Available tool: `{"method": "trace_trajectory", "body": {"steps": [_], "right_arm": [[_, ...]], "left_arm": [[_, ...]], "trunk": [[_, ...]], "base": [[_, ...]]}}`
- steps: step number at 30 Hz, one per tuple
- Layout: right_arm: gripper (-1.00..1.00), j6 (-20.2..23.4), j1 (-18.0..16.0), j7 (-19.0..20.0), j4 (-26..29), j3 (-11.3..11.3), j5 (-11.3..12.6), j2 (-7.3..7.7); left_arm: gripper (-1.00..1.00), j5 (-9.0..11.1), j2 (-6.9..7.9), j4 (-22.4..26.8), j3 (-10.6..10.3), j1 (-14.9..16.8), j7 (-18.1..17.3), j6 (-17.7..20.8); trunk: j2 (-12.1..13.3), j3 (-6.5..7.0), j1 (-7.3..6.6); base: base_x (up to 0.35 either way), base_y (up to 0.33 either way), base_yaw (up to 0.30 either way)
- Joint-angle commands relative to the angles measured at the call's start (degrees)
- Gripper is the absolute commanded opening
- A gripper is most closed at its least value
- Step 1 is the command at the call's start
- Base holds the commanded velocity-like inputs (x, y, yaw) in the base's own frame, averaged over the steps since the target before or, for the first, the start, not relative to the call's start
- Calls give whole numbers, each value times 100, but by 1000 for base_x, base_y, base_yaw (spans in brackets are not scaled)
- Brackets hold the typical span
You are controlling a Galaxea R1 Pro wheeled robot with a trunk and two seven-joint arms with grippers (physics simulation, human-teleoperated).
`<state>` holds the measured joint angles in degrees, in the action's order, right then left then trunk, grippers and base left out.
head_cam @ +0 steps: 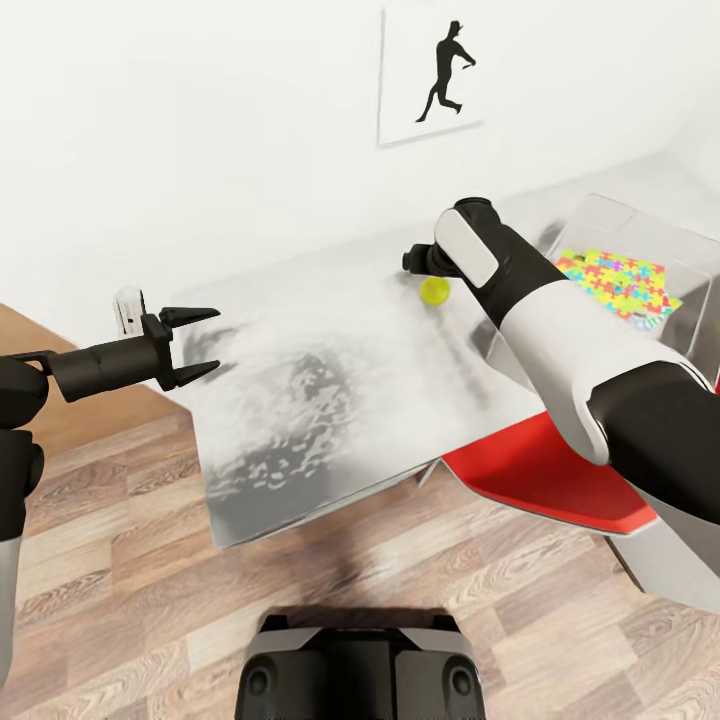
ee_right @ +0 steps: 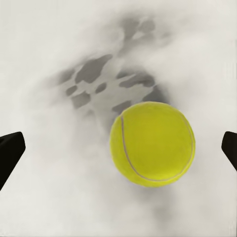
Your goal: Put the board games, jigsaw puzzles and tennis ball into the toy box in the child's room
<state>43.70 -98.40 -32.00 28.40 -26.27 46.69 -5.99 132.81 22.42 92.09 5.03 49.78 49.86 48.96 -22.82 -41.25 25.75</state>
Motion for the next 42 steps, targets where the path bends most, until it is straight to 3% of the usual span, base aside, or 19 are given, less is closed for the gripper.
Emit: {"method": "trace_trajectory", "body": {"steps": [1, 12, 19, 25, 33, 42], "right_arm": [[100, 7, -7, -52, 5, -36, 61, 7], [100, -3, -81, -52, 17, -36, 51, 26], [100, -64, -109, -52, 118, -41, -135, 45], [100, -90, -115, -52, 176, -38, -465, 57], [100, -100, -128, -52, 250, -27, -629, 131], [100, -99, -132, -52, 458, -15, -676, 268]], "left_arm": [[100, 52, -1, 2, 6, 6, 59, 9], [100, 64, -7, 2, -20, 50, 54, 9], [100, 61, -66, -41, -385, 471, 94, -7], [100, 72, -105, -141, -760, 982, 120, -28], [100, 81, -181, -153, -959, 1212, 124, -51], [100, 79, -263, -146, -1024, 1253, 122, -49]], "trunk": [[-10, -17, 3], [-10, -113, 3], [-10, -140, 3], [-10, -148, 3], [-10, -151, 3], [-10, -152, 3]], "base": [[0, 0, 62], [0, 0, 61], [0, 0, 27], [0, 0, 9], [0, 0, 3], [0, 0, 0]]}}
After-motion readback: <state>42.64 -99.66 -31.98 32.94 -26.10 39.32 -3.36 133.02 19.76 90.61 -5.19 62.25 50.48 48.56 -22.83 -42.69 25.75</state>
